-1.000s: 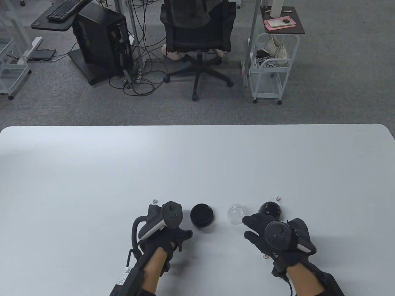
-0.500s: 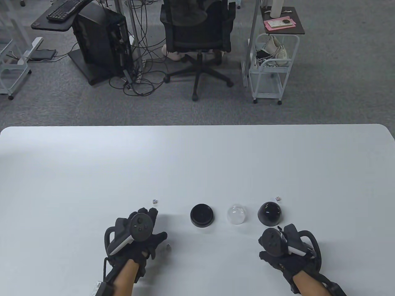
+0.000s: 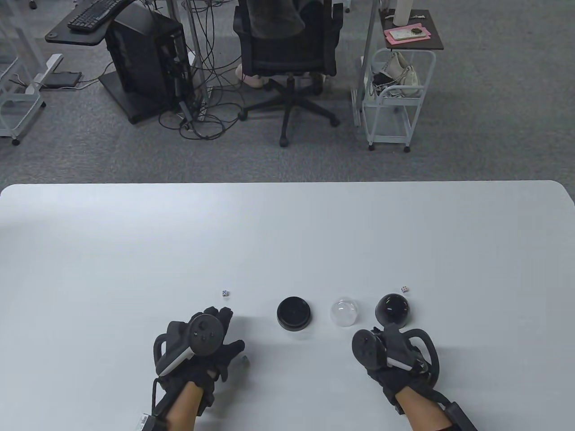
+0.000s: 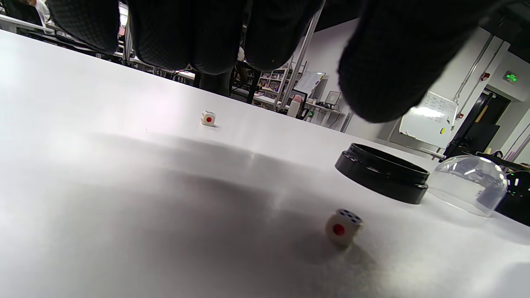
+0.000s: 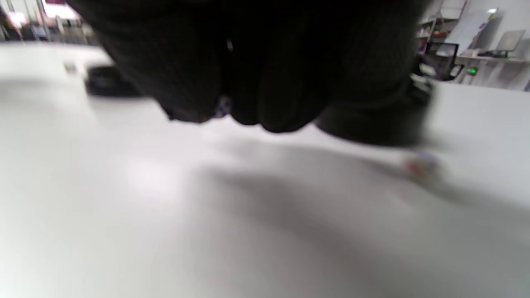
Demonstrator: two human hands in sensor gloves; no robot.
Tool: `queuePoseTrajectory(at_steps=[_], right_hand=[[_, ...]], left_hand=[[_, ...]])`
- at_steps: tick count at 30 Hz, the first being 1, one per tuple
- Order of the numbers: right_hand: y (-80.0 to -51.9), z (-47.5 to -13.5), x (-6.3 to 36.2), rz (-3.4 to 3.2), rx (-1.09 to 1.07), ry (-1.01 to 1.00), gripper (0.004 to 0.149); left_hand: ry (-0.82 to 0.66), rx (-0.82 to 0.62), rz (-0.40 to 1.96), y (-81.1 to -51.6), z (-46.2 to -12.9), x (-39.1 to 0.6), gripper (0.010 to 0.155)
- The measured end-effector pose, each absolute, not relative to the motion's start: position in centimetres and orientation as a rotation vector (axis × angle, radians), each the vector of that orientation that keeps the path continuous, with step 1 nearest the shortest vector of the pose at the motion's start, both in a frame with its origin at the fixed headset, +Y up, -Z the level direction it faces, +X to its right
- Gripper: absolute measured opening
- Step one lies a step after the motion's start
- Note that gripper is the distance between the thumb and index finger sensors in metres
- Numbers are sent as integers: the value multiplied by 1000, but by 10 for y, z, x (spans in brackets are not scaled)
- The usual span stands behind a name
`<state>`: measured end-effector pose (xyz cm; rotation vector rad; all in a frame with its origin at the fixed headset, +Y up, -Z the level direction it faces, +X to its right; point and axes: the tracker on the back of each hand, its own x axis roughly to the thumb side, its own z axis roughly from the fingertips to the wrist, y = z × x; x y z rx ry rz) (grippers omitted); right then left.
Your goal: Shake dice in a dice shaker
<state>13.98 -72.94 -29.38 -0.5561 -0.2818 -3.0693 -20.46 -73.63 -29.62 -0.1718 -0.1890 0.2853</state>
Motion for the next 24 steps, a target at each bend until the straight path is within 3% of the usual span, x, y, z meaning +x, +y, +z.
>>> queuePoseTrajectory(at_steps=[4,12,19,24], right_hand=[[-714,-315,99,-3176,-572,-84,37],[-716,-357,41,-3183,-468,-105,36],[-731,-361,31,-3150,-438,-177,39],[-713,-351,54,-3277,-474,-43,42]], left_hand=[[-197,-175,293,-736,-296,-204,78],[-223,-162,338,-734,-294,-205,78],[-229,-167,346,-734,-294,-205,78],[-215,-156,367,-733,-294,-211,78]])
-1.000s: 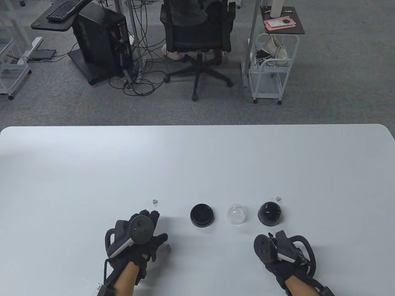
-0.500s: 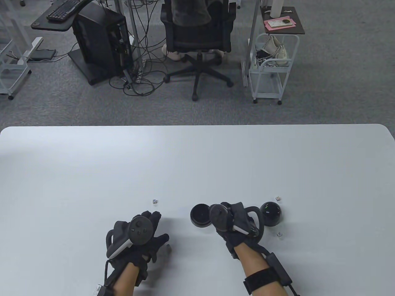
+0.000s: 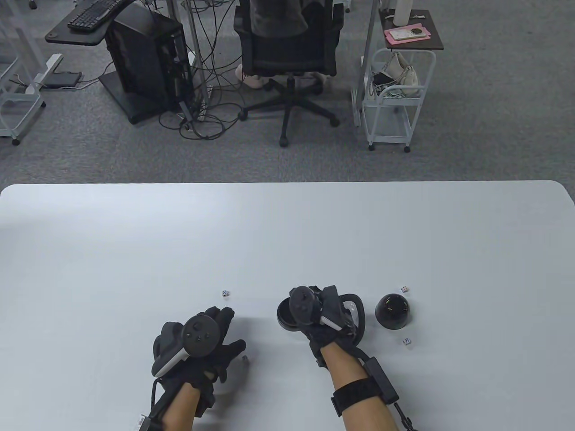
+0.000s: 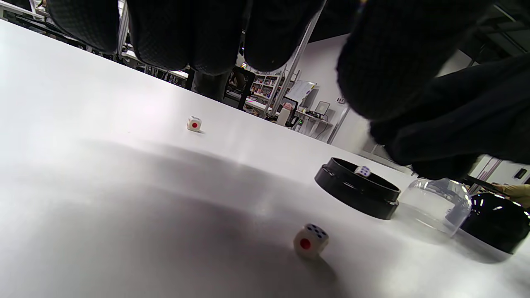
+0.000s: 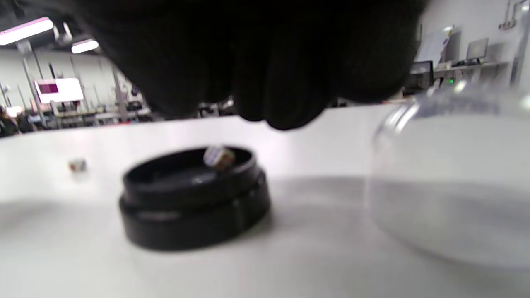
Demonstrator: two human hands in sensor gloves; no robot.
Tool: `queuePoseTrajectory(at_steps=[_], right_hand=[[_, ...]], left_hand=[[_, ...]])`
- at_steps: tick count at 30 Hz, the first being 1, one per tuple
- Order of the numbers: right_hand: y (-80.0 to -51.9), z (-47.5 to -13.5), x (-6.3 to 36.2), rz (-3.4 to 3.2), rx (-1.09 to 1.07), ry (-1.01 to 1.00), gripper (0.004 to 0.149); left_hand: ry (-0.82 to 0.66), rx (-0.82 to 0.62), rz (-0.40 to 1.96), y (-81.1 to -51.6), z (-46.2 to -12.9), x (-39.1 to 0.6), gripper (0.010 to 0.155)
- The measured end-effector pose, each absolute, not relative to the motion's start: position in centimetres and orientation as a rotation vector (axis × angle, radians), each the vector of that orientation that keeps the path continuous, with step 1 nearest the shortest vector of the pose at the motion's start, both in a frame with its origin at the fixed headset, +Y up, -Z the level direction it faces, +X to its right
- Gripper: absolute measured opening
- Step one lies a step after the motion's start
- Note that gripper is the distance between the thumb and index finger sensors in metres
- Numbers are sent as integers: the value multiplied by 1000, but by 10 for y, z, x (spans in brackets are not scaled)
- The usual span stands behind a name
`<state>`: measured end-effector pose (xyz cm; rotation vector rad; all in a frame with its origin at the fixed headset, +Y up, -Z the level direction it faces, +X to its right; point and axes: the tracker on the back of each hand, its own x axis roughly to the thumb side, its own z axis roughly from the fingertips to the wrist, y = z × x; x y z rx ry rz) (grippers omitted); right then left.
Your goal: Shake dice in a dice shaker
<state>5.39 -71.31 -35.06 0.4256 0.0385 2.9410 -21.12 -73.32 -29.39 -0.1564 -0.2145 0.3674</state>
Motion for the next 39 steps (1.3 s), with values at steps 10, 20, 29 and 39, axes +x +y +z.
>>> queuePoseTrajectory(at_steps=[10,20,29,39], right_hand=[[-675,-317,177,2926,-12,-161,47],[-725,-308,237,2977,-390,293,53],[-758,-312,234,3040,-449,383,45],[-708,-308,191,2904,-108,89,44]], left_hand=[[-214,-148,374,-733,-294,-210,78],[-194,-153,367,-734,-295,-213,78],[-191,-166,360,-734,-295,-212,77],[-187,-175,364,-736,-296,-212,77]])
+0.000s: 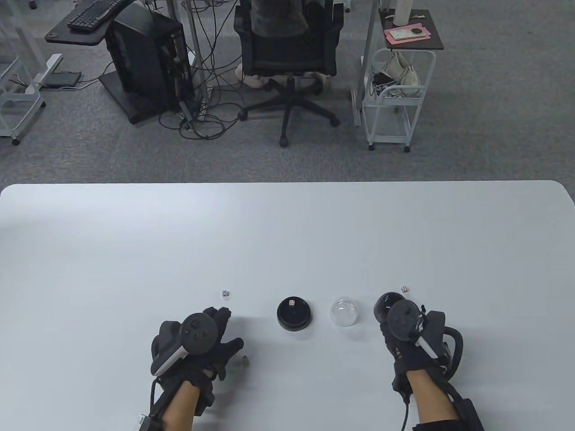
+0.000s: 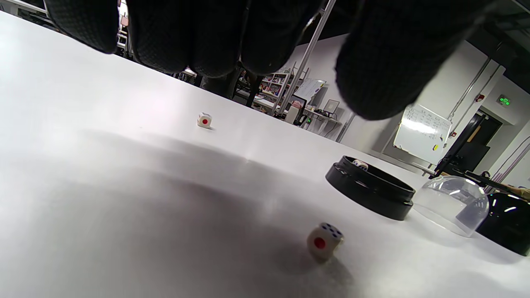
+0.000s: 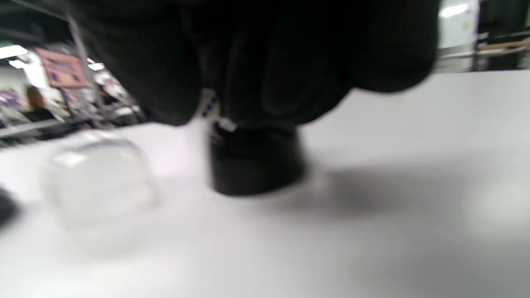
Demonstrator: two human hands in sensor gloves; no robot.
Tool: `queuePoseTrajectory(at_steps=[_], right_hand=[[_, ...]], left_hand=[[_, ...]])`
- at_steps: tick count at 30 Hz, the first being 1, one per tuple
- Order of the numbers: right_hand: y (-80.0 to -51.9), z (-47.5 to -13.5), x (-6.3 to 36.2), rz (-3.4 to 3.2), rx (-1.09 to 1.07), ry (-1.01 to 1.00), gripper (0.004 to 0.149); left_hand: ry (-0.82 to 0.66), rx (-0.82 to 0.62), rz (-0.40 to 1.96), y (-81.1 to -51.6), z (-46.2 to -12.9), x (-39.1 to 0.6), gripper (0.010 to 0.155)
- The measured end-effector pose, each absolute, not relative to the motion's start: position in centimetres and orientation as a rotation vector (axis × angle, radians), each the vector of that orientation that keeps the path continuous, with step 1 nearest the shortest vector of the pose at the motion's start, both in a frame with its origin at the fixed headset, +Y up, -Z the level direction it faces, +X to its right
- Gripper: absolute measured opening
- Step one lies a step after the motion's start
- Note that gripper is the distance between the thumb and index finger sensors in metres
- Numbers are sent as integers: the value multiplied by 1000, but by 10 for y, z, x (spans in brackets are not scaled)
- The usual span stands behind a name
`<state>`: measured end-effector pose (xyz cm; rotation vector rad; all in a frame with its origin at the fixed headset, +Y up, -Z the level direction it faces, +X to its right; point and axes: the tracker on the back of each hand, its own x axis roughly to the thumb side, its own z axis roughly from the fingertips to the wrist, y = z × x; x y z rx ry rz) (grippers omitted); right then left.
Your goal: Shake dice in a dice shaker
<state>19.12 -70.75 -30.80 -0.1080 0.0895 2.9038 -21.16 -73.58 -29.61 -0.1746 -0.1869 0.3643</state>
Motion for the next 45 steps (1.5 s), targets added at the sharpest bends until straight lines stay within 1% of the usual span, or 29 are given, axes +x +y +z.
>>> queuePoseTrajectory(at_steps=[1,2,3,5,8,9,10,12,15,21,22,27,30,34,37,38,41,43,45], right_hand=[[-698,-310,175,2888,-39,80,44],[-695,-311,169,2885,-13,73,44],[-689,-314,152,2884,48,47,44],[-685,-320,130,2874,112,35,44],[-688,-330,99,2884,183,33,44],[-693,-335,83,2911,209,64,44],[-695,-336,79,2919,216,73,44],[-705,-343,56,2959,252,110,44],[-717,-350,38,3010,261,150,44],[-727,-355,29,3029,289,167,44],[-727,-354,30,3009,301,166,44],[-712,-344,47,2950,383,-5,49],[-703,-337,70,2930,400,-46,52],[-697,-328,113,2905,375,-91,54],[-699,-322,143,2869,332,-79,56],[-703,-319,157,2839,318,-55,57],[-712,-314,184,2847,295,-50,59],[-718,-312,196,2874,296,-55,60],[-723,-310,202,2887,307,-54,60]], left_hand=[[-186,-176,366,-736,-296,-212,77],[-186,-176,368,-736,-296,-212,77],[-187,-176,369,-736,-296,-212,77],[-186,-176,369,-736,-296,-212,77],[-189,-182,374,-736,-296,-212,77],[-191,-184,376,-736,-296,-212,76],[-193,-185,377,-736,-296,-212,76],[-199,-188,376,-736,-296,-211,75],[-206,-188,377,-737,-296,-211,74],[-215,-193,383,-737,-296,-210,73],[-218,-195,385,-737,-296,-210,73],[-230,-216,372,-738,-296,-205,71],[-228,-247,346,-739,-296,-202,68],[-236,-284,325,-741,-296,-199,64],[-240,-317,303,-743,-296,-195,63],[-243,-335,293,-745,-297,-193,63],[-247,-395,259,-752,-297,-185,64],[-241,-415,221,-756,-298,-179,65],[-227,-397,165,-756,-298,-174,65]])
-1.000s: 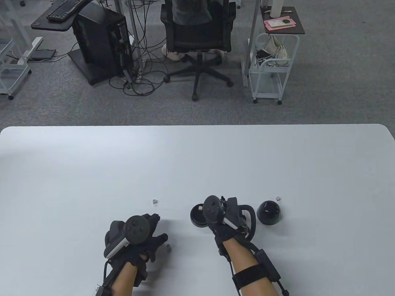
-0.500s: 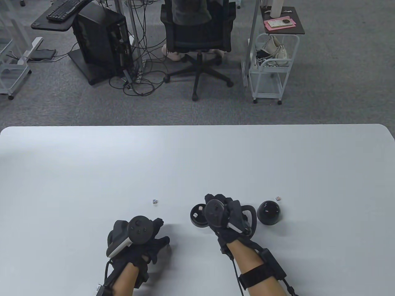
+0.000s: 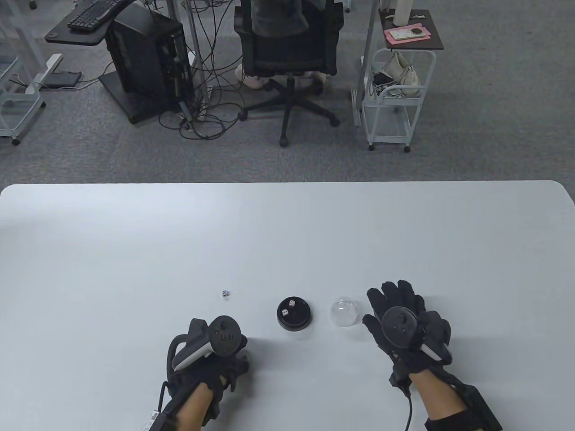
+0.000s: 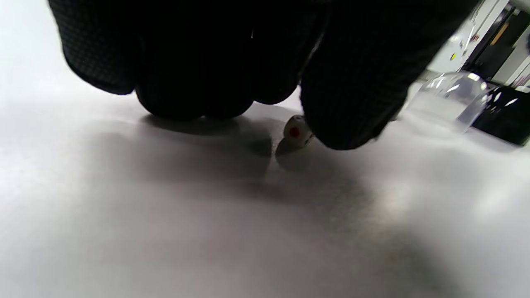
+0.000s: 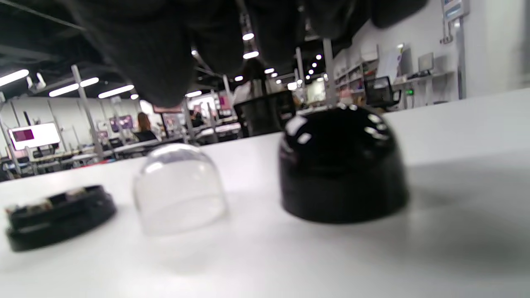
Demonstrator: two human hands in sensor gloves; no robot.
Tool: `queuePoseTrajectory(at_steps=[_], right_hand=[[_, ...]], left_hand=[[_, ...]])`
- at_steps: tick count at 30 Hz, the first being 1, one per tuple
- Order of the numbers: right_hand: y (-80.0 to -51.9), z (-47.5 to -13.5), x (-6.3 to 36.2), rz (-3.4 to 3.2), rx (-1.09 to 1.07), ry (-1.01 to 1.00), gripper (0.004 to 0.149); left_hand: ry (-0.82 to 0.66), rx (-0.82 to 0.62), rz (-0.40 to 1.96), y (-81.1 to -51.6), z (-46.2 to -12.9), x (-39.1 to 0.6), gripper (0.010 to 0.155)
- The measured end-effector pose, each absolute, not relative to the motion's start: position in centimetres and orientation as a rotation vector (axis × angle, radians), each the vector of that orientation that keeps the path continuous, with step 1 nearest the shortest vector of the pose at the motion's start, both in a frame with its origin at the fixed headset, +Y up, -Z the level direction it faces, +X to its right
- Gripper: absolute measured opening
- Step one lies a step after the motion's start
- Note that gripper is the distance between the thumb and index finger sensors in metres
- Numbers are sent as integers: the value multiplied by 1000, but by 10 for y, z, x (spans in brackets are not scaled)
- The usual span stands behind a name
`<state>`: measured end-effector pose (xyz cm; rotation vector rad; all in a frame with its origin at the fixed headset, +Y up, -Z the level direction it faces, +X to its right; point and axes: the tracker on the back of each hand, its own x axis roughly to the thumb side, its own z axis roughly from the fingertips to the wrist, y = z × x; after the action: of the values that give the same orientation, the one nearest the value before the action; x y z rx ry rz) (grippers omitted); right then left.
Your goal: Shake dice in a dice shaker
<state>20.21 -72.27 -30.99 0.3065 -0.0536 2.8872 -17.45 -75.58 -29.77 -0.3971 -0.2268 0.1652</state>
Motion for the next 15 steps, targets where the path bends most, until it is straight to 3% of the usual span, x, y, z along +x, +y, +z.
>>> queuePoseTrajectory(at_steps=[5,8,15], right_hand=[[-726,-308,202,2901,412,-40,59],[-721,-304,200,2952,502,-61,59],[-730,-294,207,2934,585,-51,59]], left_hand=[[-217,-360,80,-762,-297,-165,61],[-203,-307,55,-765,-299,-163,49],[-168,-306,68,-765,-303,-161,48]])
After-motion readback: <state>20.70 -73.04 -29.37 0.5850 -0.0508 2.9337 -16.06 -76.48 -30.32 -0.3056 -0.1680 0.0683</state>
